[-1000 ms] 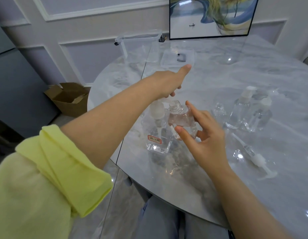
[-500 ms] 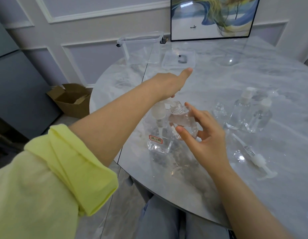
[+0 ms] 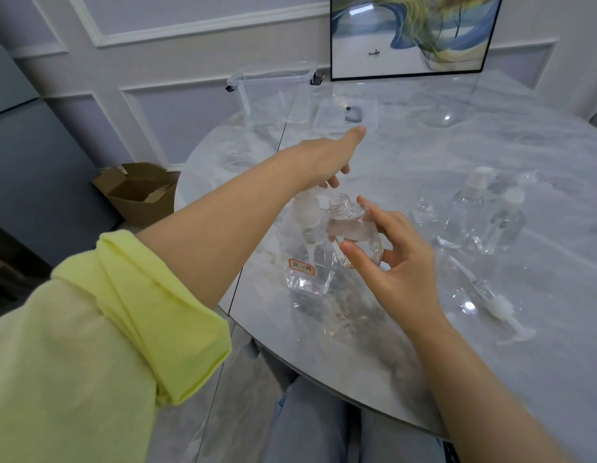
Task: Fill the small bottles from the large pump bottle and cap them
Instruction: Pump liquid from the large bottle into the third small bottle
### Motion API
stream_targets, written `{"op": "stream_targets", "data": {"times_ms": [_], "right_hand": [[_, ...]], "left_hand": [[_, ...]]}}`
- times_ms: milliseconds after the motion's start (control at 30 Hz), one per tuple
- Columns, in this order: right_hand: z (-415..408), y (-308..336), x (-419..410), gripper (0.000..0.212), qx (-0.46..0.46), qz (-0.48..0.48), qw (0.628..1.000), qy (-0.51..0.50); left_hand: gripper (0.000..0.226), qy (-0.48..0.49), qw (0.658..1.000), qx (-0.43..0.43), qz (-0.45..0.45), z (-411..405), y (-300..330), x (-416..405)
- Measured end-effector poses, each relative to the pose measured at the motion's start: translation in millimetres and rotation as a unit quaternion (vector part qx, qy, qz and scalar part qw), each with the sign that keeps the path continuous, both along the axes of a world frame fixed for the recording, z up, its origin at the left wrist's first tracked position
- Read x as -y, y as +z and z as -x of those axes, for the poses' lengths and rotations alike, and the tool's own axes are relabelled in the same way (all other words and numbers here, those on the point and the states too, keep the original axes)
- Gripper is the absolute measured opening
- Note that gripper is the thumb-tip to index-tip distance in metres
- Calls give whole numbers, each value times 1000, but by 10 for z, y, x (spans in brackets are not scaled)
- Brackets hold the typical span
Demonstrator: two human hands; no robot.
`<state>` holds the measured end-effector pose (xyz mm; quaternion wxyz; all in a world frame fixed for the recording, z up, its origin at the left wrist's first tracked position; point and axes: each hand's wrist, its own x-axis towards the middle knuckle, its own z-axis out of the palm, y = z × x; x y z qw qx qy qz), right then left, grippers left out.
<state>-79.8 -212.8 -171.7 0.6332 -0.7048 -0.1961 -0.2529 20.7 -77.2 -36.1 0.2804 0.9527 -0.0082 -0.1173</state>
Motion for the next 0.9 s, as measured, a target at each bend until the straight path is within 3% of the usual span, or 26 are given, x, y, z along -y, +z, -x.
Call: {"op": "stream_targets", "data": {"times_ms": [900], "right_hand": [[-9, -17, 3, 55, -8, 12, 1000, -3]], "left_hand": [[77, 5, 1000, -25, 0, 4, -86, -37]]}}
